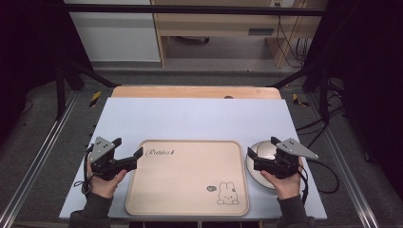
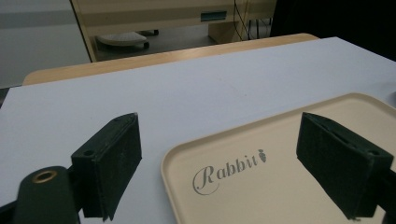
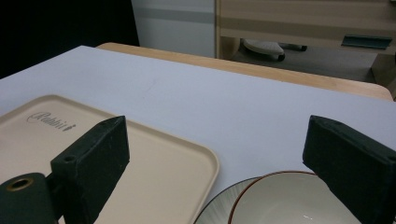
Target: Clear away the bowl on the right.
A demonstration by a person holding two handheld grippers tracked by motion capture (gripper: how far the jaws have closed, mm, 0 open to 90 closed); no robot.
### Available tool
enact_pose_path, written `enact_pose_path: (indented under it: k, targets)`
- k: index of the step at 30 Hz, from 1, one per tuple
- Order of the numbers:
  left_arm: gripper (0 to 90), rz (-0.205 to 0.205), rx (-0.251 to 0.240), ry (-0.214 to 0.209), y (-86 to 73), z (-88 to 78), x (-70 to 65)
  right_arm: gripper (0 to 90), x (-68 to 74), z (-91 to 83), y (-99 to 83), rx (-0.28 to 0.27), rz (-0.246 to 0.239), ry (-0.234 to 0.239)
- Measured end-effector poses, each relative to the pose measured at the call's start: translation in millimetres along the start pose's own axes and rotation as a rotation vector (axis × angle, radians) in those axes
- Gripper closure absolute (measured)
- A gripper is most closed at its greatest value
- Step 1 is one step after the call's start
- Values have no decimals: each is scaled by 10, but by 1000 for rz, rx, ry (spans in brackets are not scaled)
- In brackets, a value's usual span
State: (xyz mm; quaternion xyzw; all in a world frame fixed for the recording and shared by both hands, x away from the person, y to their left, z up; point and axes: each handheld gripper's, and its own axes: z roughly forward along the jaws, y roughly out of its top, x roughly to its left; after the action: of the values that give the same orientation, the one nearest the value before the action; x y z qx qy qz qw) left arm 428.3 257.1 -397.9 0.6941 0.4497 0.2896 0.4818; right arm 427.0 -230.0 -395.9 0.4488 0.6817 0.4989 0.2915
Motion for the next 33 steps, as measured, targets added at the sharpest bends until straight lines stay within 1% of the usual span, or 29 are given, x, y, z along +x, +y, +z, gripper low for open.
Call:
enact_pose_path:
  k: [3, 4, 8, 13, 15, 16, 25, 29, 33]
  targets:
    - [136, 0, 5, 2, 0, 3, 3, 73, 2, 7, -5, 4, 0, 3]
    - [136, 1, 6, 4, 1, 8, 4, 73, 4, 13, -8, 9, -9, 1]
    - [135, 2, 10, 9, -9, 16, 10, 73, 1, 13, -9, 12, -7, 2]
    - [135, 6, 19, 9, -42, 36, 26, 81, -26, -5, 0, 15, 10, -19]
    - [135, 7, 22, 10, -44, 40, 27, 83, -40, -11, 1, 17, 2, -22]
    - [135, 5, 23, 10, -46, 44, 29, 84, -42, -17, 3, 17, 11, -25]
    - [137, -2, 24, 7, -63, 52, 60, 93, -164, -64, 34, 26, 34, -55]
    - [137, 1, 27, 8, -65, 54, 60, 94, -194, -77, 41, 32, 33, -64]
    - [137, 0, 30, 10, -69, 58, 74, 100, -248, -97, 59, 27, 34, -75]
